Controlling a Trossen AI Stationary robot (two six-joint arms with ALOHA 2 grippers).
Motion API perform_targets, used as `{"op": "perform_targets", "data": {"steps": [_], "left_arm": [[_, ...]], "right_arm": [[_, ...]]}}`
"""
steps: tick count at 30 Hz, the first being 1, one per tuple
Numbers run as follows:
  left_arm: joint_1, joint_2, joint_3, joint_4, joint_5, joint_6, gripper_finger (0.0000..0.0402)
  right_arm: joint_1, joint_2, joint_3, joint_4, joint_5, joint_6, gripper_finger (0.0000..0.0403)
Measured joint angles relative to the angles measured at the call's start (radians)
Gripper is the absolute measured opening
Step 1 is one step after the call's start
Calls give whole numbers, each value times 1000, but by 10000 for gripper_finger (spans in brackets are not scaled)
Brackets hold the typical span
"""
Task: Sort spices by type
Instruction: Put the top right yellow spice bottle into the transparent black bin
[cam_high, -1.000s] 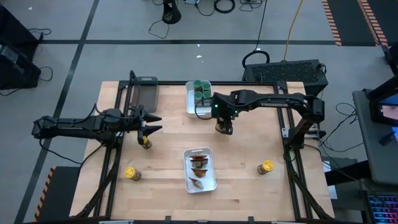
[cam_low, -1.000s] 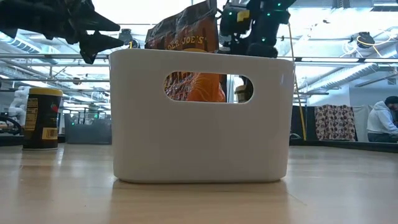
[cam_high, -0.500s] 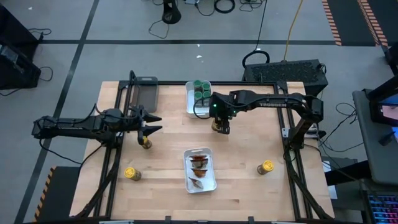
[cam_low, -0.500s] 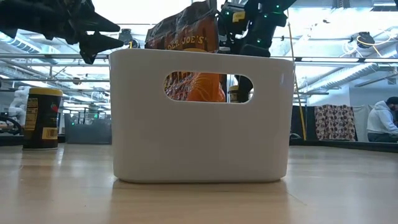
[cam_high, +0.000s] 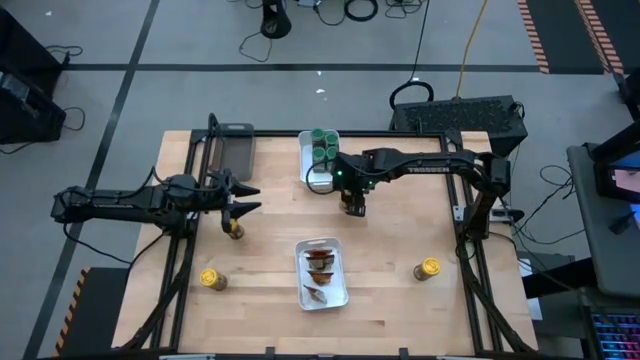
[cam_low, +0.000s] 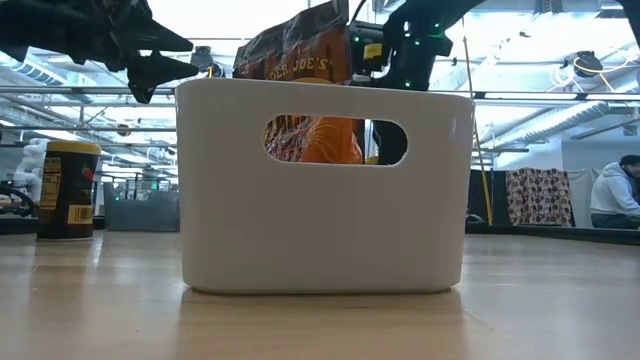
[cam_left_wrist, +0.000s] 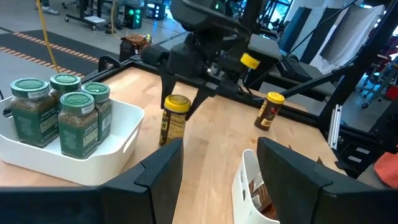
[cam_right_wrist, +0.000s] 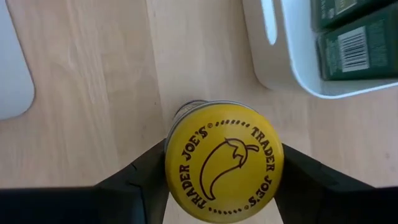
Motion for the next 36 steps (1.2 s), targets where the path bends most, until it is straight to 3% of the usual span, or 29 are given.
{"op": "perform_targets", "data": {"steps": [10, 23, 36], "left_arm": [[0, 0, 0, -11, 0, 0, 210], [0, 13, 0, -11, 0, 0, 210], [2, 215, 21, 152, -7, 56, 210]], "right_arm": [[0, 1, -1, 22, -19, -8, 261], [-1, -9, -1, 3, -15, -25, 267], [-5, -132, -1, -80, -13, -44, 267]]}}
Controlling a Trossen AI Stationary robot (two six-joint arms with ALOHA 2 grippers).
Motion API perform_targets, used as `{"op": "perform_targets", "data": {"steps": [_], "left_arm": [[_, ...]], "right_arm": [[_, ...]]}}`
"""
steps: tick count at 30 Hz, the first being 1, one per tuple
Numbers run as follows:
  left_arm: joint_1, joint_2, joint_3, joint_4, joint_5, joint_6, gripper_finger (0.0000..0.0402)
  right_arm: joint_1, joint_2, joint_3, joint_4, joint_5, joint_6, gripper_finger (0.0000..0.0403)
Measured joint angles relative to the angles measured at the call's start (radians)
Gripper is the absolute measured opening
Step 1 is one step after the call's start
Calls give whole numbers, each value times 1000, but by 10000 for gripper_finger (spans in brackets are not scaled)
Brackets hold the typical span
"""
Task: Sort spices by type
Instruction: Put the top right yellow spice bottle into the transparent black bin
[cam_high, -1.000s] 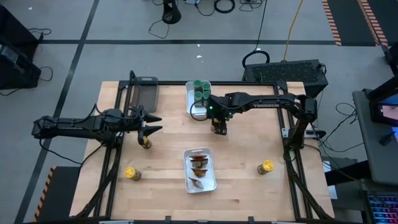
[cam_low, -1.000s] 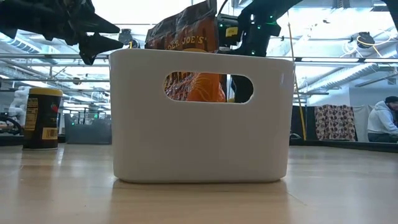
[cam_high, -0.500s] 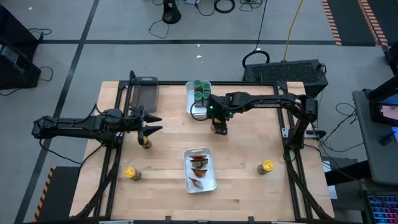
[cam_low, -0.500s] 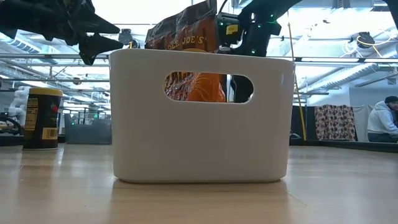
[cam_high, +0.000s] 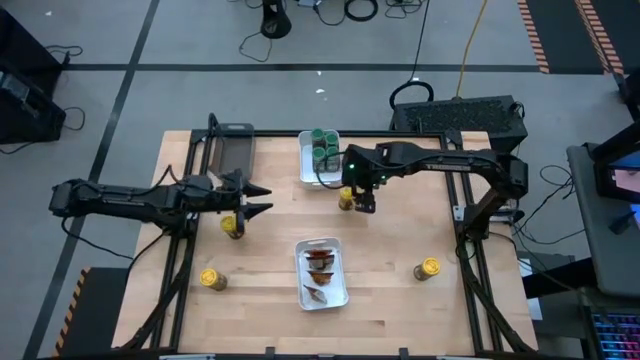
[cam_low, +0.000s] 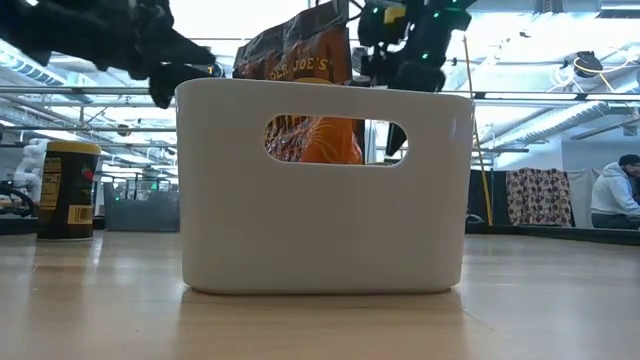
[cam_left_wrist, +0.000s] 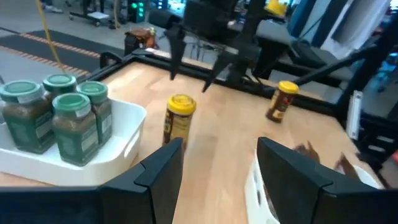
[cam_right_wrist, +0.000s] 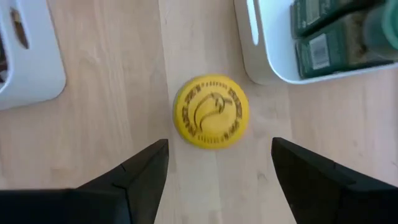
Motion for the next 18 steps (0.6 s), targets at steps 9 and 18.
{"op": "perform_targets", "data": {"steps": [9, 18], "left_arm": [[0, 257, 150, 90, -55, 95, 219], [0, 574, 407, 103, -56, 203, 290]], "right_arm": [[-3, -133, 0, -117, 0, 34, 267], [-5, -301, -78, -130, 65, 95, 267]]}}
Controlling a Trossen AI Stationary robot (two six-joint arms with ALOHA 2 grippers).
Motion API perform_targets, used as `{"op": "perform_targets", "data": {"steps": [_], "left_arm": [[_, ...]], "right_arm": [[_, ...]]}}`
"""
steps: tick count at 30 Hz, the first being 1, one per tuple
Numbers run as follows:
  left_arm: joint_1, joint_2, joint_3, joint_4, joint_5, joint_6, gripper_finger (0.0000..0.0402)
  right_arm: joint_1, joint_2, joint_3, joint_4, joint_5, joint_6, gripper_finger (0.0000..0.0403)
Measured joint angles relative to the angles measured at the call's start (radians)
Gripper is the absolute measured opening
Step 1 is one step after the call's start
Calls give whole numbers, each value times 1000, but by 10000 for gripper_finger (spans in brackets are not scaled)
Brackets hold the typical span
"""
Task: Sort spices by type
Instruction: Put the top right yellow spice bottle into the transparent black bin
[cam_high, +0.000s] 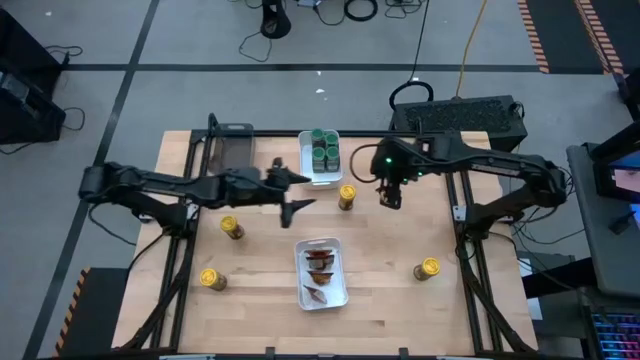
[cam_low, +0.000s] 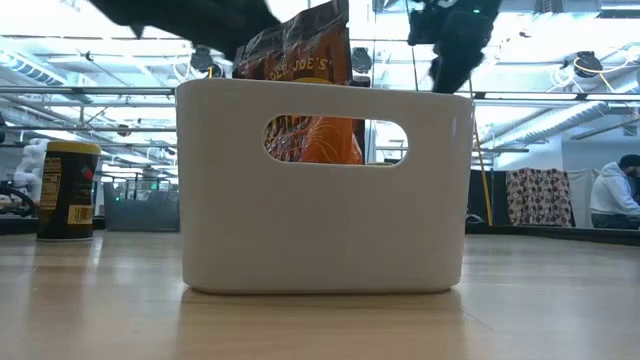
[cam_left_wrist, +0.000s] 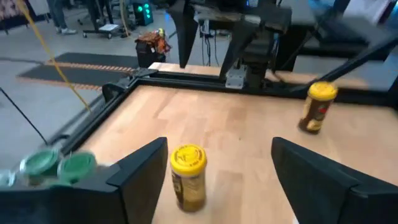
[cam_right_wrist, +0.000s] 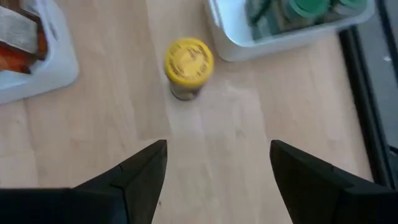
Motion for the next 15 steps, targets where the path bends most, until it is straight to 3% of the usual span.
{"op": "perform_targets", "data": {"steps": [5, 15], "left_arm": [[0, 180, 148, -4, -7, 128, 301], [7, 479, 344, -4, 7, 226, 302]], "right_arm": [[0, -132, -136, 62, 38, 54, 267], [3, -345, -391, 307, 38, 111, 267]]}}
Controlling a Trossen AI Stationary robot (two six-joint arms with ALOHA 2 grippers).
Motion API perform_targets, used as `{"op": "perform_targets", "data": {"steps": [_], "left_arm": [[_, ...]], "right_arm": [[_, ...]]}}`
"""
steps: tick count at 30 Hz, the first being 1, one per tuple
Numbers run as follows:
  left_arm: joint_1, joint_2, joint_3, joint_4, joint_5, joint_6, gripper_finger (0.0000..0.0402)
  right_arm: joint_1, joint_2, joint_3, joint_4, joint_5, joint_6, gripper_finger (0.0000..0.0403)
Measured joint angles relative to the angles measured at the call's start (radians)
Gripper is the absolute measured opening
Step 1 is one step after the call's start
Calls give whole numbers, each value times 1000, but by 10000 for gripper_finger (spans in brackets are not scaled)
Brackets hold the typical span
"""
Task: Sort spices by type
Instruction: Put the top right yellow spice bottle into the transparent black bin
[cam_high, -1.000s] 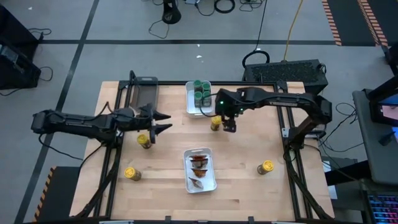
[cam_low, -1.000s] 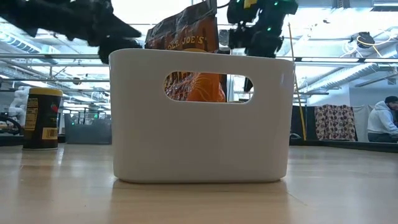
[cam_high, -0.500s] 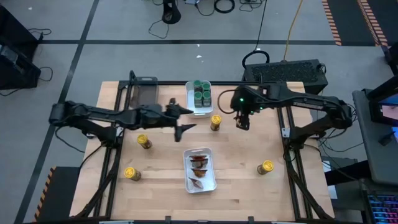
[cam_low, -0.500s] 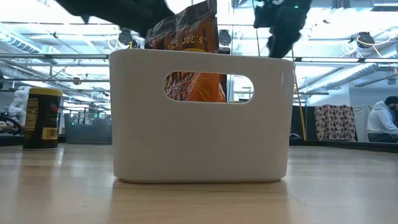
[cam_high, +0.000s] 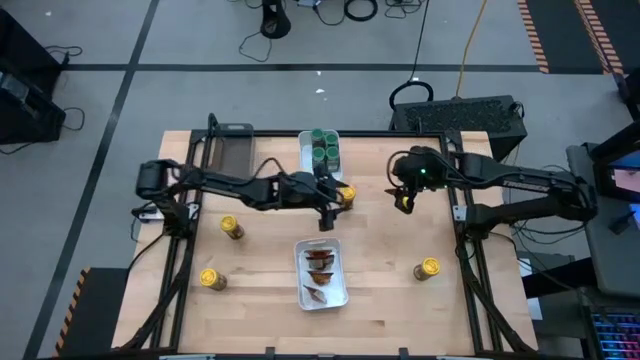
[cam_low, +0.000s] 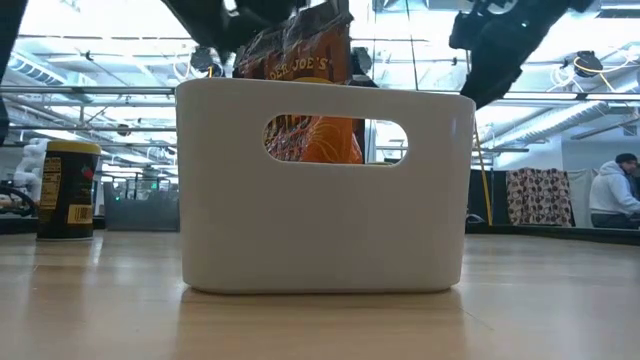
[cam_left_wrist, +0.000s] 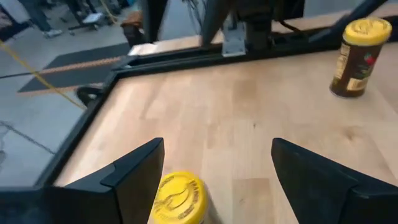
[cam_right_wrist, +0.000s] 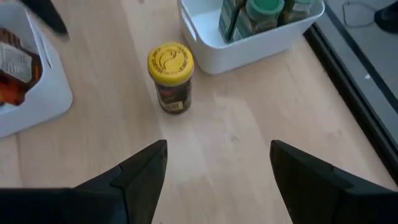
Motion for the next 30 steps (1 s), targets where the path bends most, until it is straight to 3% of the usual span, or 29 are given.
{"op": "perform_targets", "data": {"steps": [11, 18, 30], "left_arm": [[55, 168, 112, 3, 30, 38, 302], [94, 185, 115, -25, 54, -59, 302], [99, 202, 115, -59, 88, -92, 302]], "right_arm": [[0, -53, -100, 89, -4, 10, 267], [0, -53, -108, 88, -4, 12, 267], [0, -53, -108, 106, -4, -14, 267]]}}
